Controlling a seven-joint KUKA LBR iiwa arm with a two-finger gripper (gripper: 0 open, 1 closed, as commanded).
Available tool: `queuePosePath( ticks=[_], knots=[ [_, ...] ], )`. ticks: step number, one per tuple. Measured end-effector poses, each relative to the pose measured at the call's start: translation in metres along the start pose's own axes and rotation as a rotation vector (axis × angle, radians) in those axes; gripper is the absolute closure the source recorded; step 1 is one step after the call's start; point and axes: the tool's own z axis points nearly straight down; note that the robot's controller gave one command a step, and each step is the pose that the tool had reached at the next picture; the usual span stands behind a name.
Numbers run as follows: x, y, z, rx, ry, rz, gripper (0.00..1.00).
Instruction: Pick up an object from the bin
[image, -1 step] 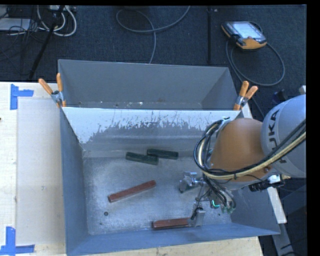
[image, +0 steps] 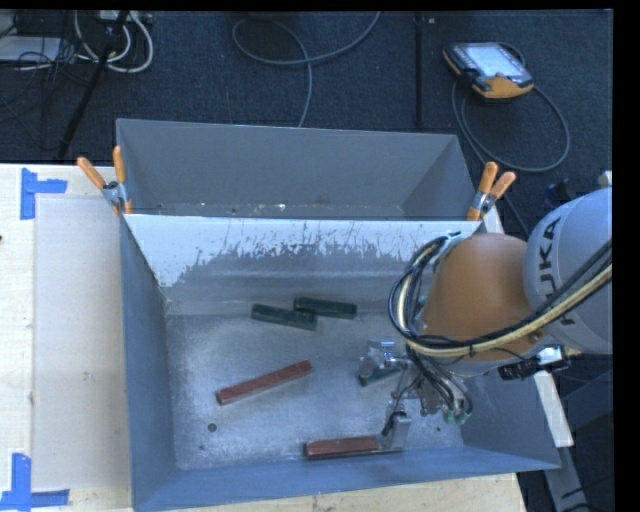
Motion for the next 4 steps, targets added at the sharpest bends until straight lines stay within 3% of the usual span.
queuePosePath(
  ticks=[1, 2, 3, 4],
  knots=[
    [-0.050, -0.023, 0.046, 0.001, -0.006, -0.105, 0.00],
    [-0.058, -0.036, 0.037, -0.001, 0.003, -0.032, 0.00],
    [-0.064, -0.044, 0.021, 0.000, -0.004, -0.053, 0.00],
    [-0.068, -0.058, 0.062, 0.000, -0.002, 0.014, 0.00]
  ],
)
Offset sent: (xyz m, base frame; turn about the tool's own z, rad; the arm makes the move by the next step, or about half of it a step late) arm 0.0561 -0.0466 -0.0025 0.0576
